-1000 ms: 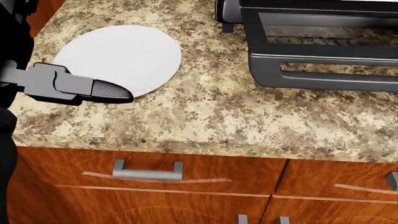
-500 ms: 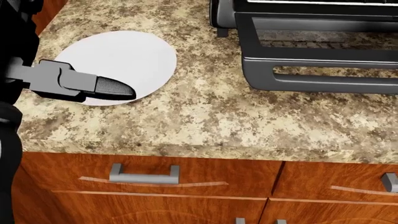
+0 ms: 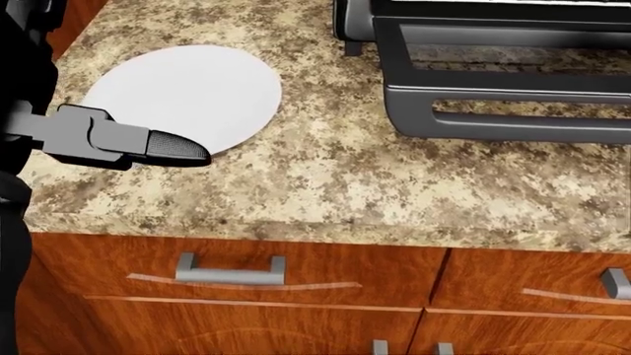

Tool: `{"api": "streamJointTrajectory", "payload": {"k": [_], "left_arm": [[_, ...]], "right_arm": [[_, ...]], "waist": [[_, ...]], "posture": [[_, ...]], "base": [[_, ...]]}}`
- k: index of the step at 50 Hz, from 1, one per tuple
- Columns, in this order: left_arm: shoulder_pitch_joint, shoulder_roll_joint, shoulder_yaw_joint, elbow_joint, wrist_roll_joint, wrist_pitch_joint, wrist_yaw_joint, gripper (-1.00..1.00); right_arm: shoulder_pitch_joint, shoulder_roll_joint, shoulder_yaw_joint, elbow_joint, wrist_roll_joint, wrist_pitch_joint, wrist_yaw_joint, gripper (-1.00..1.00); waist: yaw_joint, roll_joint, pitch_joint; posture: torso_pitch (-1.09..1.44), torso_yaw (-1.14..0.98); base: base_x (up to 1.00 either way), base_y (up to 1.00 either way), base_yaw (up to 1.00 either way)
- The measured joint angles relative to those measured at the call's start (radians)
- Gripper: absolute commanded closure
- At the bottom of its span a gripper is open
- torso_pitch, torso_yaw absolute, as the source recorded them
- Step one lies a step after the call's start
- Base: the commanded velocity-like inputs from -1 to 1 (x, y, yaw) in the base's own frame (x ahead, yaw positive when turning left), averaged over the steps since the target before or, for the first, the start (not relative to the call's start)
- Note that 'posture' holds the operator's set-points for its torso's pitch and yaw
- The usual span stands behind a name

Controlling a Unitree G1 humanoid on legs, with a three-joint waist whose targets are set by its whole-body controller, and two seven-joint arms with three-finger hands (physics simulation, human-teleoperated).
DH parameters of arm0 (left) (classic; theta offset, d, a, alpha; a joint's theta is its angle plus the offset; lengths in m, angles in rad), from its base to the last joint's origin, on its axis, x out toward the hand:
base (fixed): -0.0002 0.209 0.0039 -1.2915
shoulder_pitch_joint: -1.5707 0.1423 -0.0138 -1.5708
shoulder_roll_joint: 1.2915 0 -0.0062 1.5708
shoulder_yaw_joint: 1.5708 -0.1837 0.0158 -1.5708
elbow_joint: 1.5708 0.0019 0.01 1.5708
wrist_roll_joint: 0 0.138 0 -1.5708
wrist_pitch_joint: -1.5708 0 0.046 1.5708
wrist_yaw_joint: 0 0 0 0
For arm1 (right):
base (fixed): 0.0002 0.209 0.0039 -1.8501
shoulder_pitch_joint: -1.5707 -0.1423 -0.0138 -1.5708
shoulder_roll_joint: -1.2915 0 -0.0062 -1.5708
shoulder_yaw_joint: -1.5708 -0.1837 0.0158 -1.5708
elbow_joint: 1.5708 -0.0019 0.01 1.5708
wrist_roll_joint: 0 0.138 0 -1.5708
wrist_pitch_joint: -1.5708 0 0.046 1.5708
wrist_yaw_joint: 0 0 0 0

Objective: Pick the scone from the rack and place it on the plate on the counter.

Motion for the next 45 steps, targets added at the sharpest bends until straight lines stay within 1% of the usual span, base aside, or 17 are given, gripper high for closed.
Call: {"api": "streamJointTrajectory", "payload": {"k": [11,17,29,37,45], "left_arm": [[-0.018,-0.005,-0.011,0.037,0.007,-0.013,0.004,-1.0],[-0.014,-0.003,-0.007,0.023,0.007,-0.006,0.002,-1.0],[0.008,-0.003,-0.002,0.018,0.002,-0.014,0.001,-1.0],[0.019,0.001,0.004,-0.01,0.0,-0.001,0.0,-1.0],[0.005,0.0,-0.001,0.008,0.002,-0.003,0.0,-1.0]], "right_arm": [[0.017,0.007,-0.003,0.012,0.01,-0.009,-0.008,-1.0],[0.023,0.011,-0.002,0.024,0.016,-0.013,-0.017,-1.0],[0.007,0.043,-0.004,0.088,0.046,-0.042,-0.046,-1.0],[0.0,0.051,-0.001,0.116,0.068,-0.055,-0.06,-1.0],[-0.005,0.054,0.001,0.119,0.083,-0.055,-0.055,-1.0]], "waist": [[0.0,-0.003,-0.002],[-0.001,-0.002,-0.002],[-0.002,-0.001,-0.005],[0.0,0.0,-0.005],[0.001,-0.001,-0.006]], "posture": [[0.0,0.0],[0.0,0.0],[0.0,0.0],[0.0,0.0],[0.0,0.0]], "base": [[0.0,0.0,0.0],[0.0,0.0,0.0],[0.0,0.0,0.0],[0.0,0.0,0.0],[0.0,0.0,0.0]]}}
